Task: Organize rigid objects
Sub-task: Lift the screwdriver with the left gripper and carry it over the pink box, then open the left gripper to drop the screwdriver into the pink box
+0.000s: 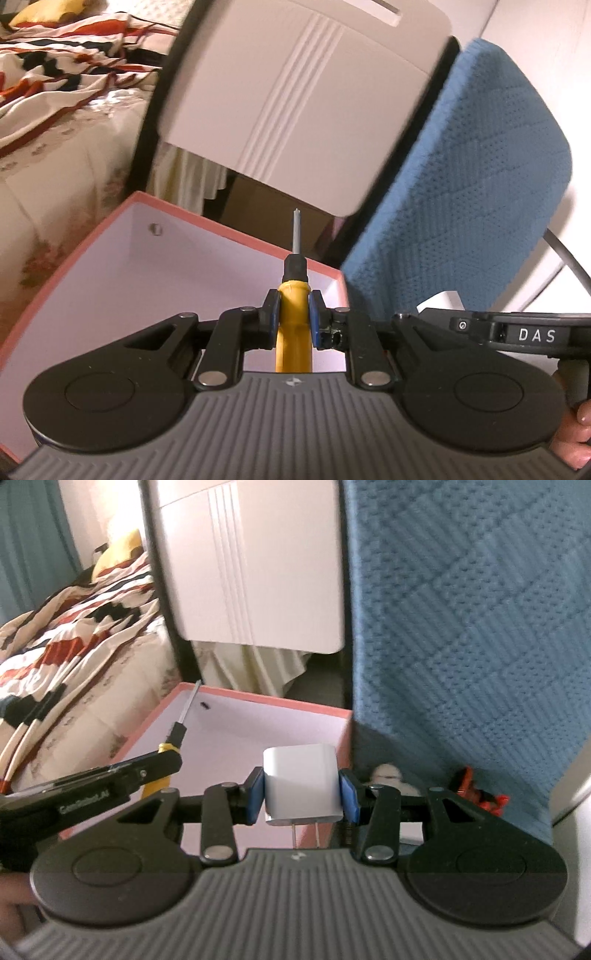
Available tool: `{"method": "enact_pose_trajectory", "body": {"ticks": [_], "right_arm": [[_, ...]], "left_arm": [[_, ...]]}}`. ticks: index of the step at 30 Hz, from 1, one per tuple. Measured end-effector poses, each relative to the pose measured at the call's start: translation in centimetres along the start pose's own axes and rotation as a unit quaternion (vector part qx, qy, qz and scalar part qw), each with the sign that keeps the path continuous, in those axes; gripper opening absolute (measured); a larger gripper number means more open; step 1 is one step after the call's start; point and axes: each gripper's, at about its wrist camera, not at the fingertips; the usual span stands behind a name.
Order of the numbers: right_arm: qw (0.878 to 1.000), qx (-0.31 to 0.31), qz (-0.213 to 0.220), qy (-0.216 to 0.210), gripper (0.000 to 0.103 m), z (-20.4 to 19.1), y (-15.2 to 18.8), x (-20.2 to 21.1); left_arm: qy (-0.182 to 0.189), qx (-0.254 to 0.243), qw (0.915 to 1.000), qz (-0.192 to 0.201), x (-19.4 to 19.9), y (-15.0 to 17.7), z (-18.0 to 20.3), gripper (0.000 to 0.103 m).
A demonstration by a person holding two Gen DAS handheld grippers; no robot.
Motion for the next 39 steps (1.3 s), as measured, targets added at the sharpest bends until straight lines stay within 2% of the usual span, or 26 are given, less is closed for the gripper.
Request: {"method": "enact_pose_trajectory", "body": {"ticks": [3, 5, 11, 16, 19, 23, 27, 31, 34, 39], "right_arm": [[1.000, 0.005, -0.013, -0.009, 0.046, -1.3, 0.2, -1.3], [1.000, 0.004, -0.025, -0.018, 0.046, -1.9, 0.5, -2.3], [0.998, 0.013, -0.054, -0.015, 0.046, -3.2, 1.8, -4.7], [0.997, 0.018, -0.075, -0.025, 0.046, -4.3, 2.8, -6.1], [0.996, 0.028, -0.085, -0.020, 0.046, -5.0, 3.3, -6.9], [0.994, 0.015, -0.102, -0.031, 0.046, -5.3, 4.0, -7.9], [0.993, 0.021, -0.117, -0.013, 0.046, -5.7, 4.8, -8.8], [0.993, 0.027, -0.117, -0.014, 0.047, -5.8, 5.0, -8.6], [0.993, 0.026, -0.115, -0.015, 0.048, -5.7, 4.9, -8.3], [0.994, 0.022, -0.104, -0.016, 0.048, -5.4, 4.7, -7.5]], "left_arm": [[-0.006, 0.010, 0.9999, -0.002, 0.0, -0.1, -1.5, 0.019], [-0.016, -0.001, 0.9998, -0.006, -0.3, 0.0, -2.0, 0.019], [-0.037, 0.014, 0.9985, -0.036, -1.6, 0.3, -4.6, 0.019], [-0.068, -0.004, 0.9961, -0.055, -1.8, 1.2, -5.6, 0.020], [-0.061, 0.010, 0.9956, -0.071, -2.3, 1.6, -6.5, 0.020], [-0.085, 0.004, 0.9931, -0.080, -2.9, 2.0, -7.0, 0.020], [-0.089, 0.008, 0.9915, -0.095, -3.0, 2.3, -7.9, 0.020], [-0.084, 0.026, 0.9915, -0.096, -2.6, 2.4, -8.7, 0.021], [-0.096, 0.015, 0.9912, -0.091, -2.4, 2.4, -8.5, 0.028], [-0.087, 0.014, 0.9925, -0.085, -1.9, 2.4, -7.9, 0.028]]}}
Point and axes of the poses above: each gripper's, at about its wrist camera, not at the fingertips, and x roughly against the way its jaws point, z to its right, y to its underside, and after that the axes turned 3 degrees about x, right-handed
